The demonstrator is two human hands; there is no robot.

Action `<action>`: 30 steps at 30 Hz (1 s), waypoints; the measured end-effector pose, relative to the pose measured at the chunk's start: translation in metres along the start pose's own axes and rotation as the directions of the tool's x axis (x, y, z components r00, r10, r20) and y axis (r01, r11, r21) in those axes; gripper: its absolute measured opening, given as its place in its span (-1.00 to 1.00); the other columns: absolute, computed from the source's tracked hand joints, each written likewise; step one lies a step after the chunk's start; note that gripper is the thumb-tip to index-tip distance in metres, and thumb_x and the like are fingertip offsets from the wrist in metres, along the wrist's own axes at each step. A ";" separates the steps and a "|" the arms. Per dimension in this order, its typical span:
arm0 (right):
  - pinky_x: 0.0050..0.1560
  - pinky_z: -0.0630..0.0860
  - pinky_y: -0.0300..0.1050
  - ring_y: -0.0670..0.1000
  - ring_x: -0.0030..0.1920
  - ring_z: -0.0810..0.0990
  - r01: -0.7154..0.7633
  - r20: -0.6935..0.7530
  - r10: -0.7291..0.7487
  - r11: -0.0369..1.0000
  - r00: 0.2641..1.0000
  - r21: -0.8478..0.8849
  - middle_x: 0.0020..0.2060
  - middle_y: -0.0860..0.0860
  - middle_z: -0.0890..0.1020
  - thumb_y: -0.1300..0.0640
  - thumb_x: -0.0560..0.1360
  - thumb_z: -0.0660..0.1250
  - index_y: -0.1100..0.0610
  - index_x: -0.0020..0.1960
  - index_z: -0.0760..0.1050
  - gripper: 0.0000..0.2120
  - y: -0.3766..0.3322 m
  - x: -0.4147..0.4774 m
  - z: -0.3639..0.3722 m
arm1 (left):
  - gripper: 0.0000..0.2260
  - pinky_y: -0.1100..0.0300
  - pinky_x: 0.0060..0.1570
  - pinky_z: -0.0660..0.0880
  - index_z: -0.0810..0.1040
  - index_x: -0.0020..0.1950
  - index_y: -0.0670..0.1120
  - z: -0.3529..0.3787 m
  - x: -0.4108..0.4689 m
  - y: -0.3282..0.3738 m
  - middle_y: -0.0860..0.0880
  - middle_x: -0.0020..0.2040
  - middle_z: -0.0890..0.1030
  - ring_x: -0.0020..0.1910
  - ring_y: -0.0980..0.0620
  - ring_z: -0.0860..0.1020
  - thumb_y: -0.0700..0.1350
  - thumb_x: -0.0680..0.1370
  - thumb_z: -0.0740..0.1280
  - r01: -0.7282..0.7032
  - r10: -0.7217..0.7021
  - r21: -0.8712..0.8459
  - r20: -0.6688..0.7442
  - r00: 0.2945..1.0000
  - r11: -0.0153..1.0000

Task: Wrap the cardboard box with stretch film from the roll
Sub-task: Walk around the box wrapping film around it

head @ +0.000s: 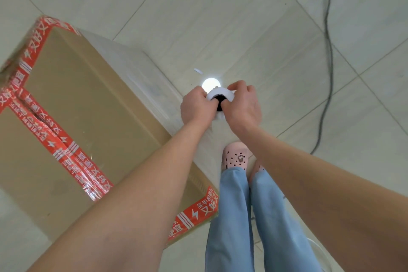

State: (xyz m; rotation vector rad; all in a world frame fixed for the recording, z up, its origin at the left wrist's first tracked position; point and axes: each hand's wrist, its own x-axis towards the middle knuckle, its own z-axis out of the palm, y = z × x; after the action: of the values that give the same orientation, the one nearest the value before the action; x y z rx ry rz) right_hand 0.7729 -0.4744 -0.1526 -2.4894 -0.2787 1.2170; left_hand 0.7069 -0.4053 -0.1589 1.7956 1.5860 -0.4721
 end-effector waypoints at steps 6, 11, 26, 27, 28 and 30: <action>-0.14 0.34 -0.12 0.07 -0.09 0.43 0.034 0.099 -0.029 0.998 0.995 -0.045 0.16 0.03 0.42 0.22 0.48 0.24 0.00 0.20 0.43 -0.69 -0.027 0.016 -0.008 | -0.83 0.09 -0.23 0.48 0.48 -0.01 -0.21 -0.020 0.007 0.003 -0.08 -0.12 0.56 -0.12 -0.11 0.58 -0.15 0.45 0.33 0.022 -0.019 -0.019 0.121 0.992 1.000; -0.16 0.43 -0.10 0.07 -0.13 0.50 0.109 0.154 -0.100 0.992 0.983 -0.056 0.13 0.03 0.44 0.20 0.48 0.25 0.03 0.15 0.46 -0.75 -0.032 0.024 -0.005 | -0.80 0.07 -0.21 0.34 0.42 0.16 -0.13 -0.026 0.019 0.014 -0.09 0.13 0.45 0.07 -0.10 0.47 -0.20 0.54 0.23 -0.403 0.396 0.389 0.102 0.913 0.829; -0.12 0.42 -0.06 0.10 0.12 0.48 0.279 0.170 -0.244 0.931 0.955 -0.234 0.17 0.01 0.44 0.22 0.49 0.25 -0.01 0.22 0.43 -0.67 -0.069 0.066 -0.026 | -0.90 0.17 -0.36 0.33 0.39 -0.24 -0.06 -0.034 0.039 0.042 0.05 -0.29 0.48 -0.27 -0.02 0.46 -0.13 0.43 0.30 0.240 -0.270 -0.272 -0.082 0.959 0.932; -0.12 0.42 -0.07 0.10 0.11 0.48 0.274 0.173 -0.238 0.935 0.956 -0.227 0.17 0.01 0.44 0.22 0.49 0.25 -0.01 0.22 0.43 -0.68 -0.073 0.069 -0.027 | -0.88 0.17 -0.39 0.31 0.38 -0.23 -0.06 -0.033 0.038 0.044 0.06 -0.29 0.47 -0.27 -0.02 0.46 -0.12 0.43 0.31 0.295 -0.337 -0.342 -0.069 0.939 0.892; -0.12 0.41 -0.08 0.10 0.11 0.48 0.274 0.181 -0.236 0.934 0.955 -0.228 0.16 0.01 0.44 0.22 0.49 0.26 0.00 0.21 0.43 -0.69 -0.078 0.072 -0.029 | -0.89 0.17 -0.39 0.30 0.39 -0.20 -0.07 -0.032 0.036 0.046 0.05 -0.26 0.48 -0.25 -0.03 0.47 -0.11 0.44 0.31 0.321 -0.366 -0.360 -0.061 0.929 0.876; -0.12 0.39 -0.10 0.11 0.11 0.48 0.292 0.209 -0.243 0.922 0.947 -0.252 0.16 0.01 0.45 0.26 0.47 0.24 0.01 0.19 0.44 -0.67 -0.085 0.078 -0.031 | -0.87 0.15 -0.32 0.31 0.43 -0.05 -0.11 -0.035 0.038 0.052 0.00 -0.11 0.49 -0.17 -0.05 0.49 -0.11 0.46 0.31 0.264 -0.292 -0.250 -0.084 0.953 0.932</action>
State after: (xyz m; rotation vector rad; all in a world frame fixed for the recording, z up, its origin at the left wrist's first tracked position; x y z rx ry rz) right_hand 0.8439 -0.3782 -0.1576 -2.4644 -0.8663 1.3554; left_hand 0.7588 -0.3553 -0.1468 1.4502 1.9079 -0.2914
